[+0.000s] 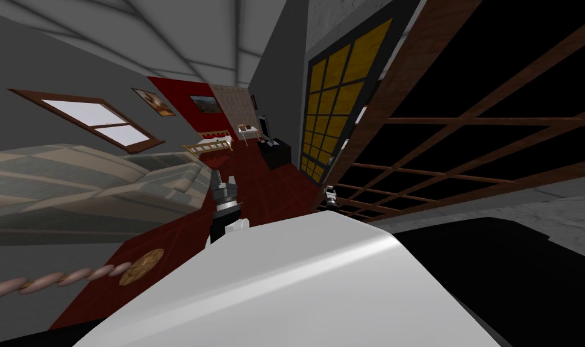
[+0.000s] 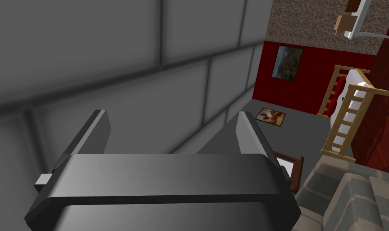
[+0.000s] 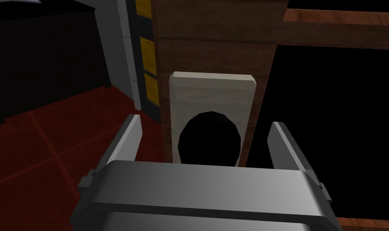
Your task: Pull the door open
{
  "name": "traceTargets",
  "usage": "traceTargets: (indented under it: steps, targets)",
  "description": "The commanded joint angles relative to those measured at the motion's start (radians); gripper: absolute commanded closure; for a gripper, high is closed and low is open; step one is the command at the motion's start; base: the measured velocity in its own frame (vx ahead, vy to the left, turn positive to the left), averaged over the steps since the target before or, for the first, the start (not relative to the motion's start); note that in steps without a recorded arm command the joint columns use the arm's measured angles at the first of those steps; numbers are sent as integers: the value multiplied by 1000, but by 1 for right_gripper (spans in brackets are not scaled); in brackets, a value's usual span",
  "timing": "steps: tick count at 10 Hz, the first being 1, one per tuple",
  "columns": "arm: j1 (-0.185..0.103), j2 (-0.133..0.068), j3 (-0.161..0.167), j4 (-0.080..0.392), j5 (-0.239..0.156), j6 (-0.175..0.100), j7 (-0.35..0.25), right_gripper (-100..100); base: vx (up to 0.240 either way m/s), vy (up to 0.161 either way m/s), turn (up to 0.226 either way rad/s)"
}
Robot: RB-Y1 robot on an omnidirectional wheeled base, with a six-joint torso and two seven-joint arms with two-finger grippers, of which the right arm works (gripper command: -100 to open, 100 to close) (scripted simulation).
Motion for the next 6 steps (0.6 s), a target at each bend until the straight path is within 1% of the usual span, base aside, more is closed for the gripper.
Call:
traceTargets:
  steps: [1, 2, 6]
  targets:
    - [0, 0, 0, 0, 0, 0, 0, -100, 50, -6, 0]
    - [0, 0, 0, 0, 0, 0, 0, 100, 0, 0, 0]
    - [0, 0, 0, 0, 0, 0, 0, 100, -11, -2, 1]
